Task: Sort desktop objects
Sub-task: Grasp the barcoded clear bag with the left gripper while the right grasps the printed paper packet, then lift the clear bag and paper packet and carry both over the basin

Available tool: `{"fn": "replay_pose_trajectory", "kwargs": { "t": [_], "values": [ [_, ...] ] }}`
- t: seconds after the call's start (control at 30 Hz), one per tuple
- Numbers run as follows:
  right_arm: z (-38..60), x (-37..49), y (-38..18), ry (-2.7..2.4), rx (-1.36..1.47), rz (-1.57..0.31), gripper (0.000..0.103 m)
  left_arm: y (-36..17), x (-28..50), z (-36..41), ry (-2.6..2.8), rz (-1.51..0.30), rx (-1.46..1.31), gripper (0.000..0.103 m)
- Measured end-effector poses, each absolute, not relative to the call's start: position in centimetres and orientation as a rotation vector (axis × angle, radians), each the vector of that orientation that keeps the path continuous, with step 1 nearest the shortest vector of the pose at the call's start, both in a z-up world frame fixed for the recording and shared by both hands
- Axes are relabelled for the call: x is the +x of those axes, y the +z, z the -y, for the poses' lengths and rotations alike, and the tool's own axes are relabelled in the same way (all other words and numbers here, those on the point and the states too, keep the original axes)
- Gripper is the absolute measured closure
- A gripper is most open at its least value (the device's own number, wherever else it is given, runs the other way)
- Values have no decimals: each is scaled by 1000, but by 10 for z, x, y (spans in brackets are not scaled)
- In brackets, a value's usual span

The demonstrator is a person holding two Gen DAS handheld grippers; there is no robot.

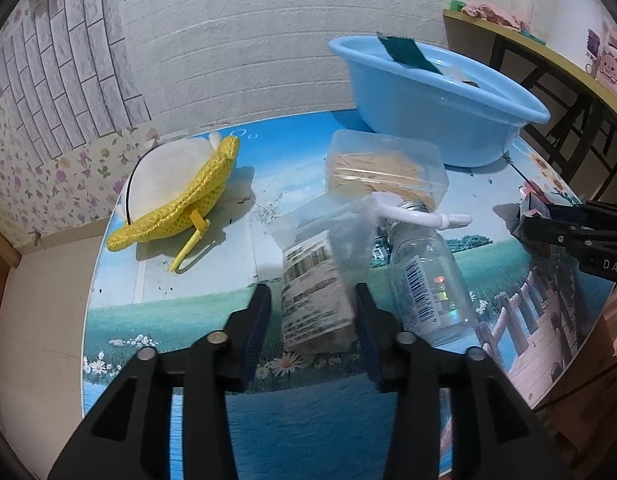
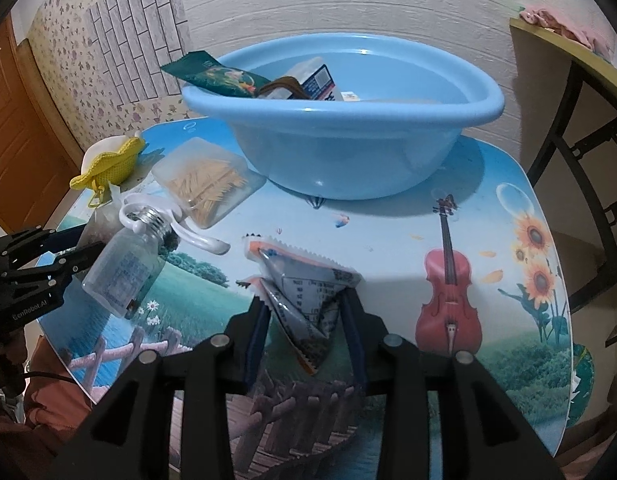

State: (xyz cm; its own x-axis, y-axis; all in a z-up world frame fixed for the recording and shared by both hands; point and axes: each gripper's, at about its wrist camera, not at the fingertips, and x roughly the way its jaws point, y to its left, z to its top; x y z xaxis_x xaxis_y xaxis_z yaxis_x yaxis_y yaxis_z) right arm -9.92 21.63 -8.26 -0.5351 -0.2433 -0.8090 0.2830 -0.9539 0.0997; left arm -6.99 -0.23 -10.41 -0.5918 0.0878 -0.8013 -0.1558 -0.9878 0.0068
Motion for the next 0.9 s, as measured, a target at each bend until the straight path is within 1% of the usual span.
{"fn": "replay_pose_trajectory", "kwargs": {
  "t": [0.13,0.23,0.3,0.47,0.5,0.57,0.6,0.67,0.77,0.9],
  "values": [
    [-213,-100,-85,-2509,1326,-71,63,-106,-70,3,2675,-105,-1344,60],
    [-211,-101,-88,-2506,1342,-81,62,-109,-72,2,2665,-98,-1349,58],
    [-210,-101,-89,-2506,1337,-93,62,-111,-72,1,2666,-97,-1340,49],
    [-208,-102,-90,-2512,1335,-102,58,-112,-75,2,2671,-93,-1312,48],
    [-207,-102,-90,-2518,1331,-112,58,-112,-76,2,2671,-90,-1310,51],
    [-206,-102,-91,-2522,1328,-120,58,-112,-75,3,2671,-90,-1296,64],
    [-207,-102,-90,-2522,1327,-116,59,-111,-75,3,2670,-90,-1295,67],
    [-209,-103,-89,-2518,1326,-101,64,-111,-74,4,2671,-88,-1293,71],
    [-211,-103,-88,-2518,1324,-83,67,-109,-73,5,2677,-90,-1289,75],
    [-213,-100,-78,-2517,1283,-71,70,-101,-70,5,2684,-87,-1269,76]
  ]
}}
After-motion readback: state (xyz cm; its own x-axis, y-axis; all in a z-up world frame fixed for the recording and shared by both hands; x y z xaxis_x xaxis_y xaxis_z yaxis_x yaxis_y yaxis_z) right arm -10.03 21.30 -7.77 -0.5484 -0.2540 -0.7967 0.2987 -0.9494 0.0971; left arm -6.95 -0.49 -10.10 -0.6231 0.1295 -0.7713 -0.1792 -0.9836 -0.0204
